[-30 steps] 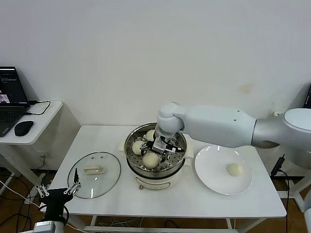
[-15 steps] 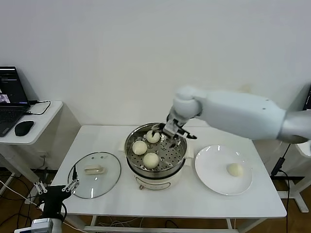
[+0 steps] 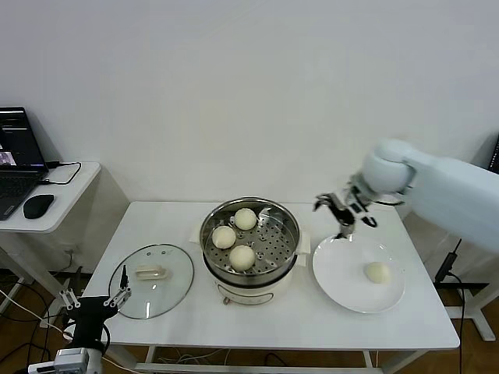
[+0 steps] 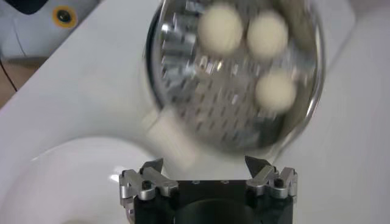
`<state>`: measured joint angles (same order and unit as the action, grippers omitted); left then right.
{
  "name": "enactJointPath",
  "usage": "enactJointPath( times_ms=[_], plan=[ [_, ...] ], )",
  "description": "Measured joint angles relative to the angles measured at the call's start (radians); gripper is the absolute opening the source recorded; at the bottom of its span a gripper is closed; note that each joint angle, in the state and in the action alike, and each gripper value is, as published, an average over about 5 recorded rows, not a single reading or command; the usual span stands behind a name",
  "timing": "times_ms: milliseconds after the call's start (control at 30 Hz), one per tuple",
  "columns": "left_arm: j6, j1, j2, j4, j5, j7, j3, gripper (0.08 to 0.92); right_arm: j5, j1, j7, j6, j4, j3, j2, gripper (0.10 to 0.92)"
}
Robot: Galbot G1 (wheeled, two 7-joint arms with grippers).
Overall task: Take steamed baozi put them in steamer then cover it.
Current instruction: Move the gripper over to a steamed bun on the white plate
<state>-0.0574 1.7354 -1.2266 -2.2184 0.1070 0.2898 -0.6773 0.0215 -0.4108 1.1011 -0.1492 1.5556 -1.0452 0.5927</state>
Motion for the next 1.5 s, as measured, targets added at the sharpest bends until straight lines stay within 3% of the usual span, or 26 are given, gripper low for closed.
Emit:
enactJointPath(
  times_ms=[567, 1500],
  plan=[
    [-0.003, 0.008, 0.005, 0.014, -0.004, -0.001, -0.004, 0.823, 0.177, 0.434, -0.02, -0.043, -0.126, 0.324, -0.113, 0.823],
    [-0.003, 0.026, -0.004, 0.018, -0.002, 0.0, -0.026, 0.823, 0.295, 0.626, -0.06, -0.05, -0.357, 0.479, 0.055, 0.762]
  ],
)
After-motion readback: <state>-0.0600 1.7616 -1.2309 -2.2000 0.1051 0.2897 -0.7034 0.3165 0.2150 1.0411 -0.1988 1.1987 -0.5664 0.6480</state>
